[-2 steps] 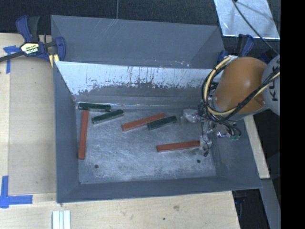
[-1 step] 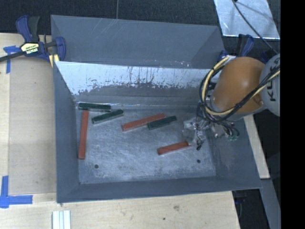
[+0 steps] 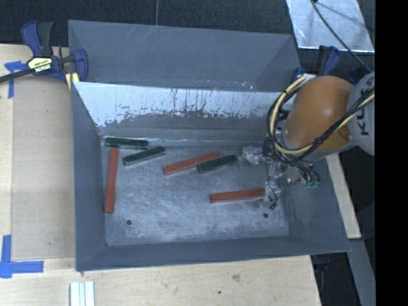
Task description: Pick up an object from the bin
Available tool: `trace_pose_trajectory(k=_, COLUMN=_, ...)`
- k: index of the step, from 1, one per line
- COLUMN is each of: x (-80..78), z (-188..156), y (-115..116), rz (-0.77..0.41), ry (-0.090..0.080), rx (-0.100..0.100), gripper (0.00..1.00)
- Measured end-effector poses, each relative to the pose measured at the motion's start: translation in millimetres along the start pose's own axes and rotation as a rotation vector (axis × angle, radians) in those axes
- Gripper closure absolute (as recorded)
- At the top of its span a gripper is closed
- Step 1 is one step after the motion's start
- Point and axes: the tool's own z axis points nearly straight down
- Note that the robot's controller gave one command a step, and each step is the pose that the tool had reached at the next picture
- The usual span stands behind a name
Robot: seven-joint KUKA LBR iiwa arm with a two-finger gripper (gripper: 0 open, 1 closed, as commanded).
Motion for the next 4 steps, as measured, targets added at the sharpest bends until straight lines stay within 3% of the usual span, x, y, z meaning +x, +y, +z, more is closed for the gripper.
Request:
trace_pose_trajectory(k=1, x=0.1, z=0, y=0, rz=0.0, ry=0.001, rx=0.0, gripper=1.0)
trace_pose_trajectory(k=2, x=0.1, z=0, y=0, rz=0.0, ry=0.001, rx=0.0, gripper=0.0)
trace_pose_trajectory(k=3, x=24.2, z=20, y=60, rz=-0.05, ry=0.005, rx=-0.004, gripper=0.0)
trace_pose_trajectory(k=4, x=43.9, z=-120, y=-10, rz=-0.5, ry=-0.004, rx=0.005, gripper=0.0)
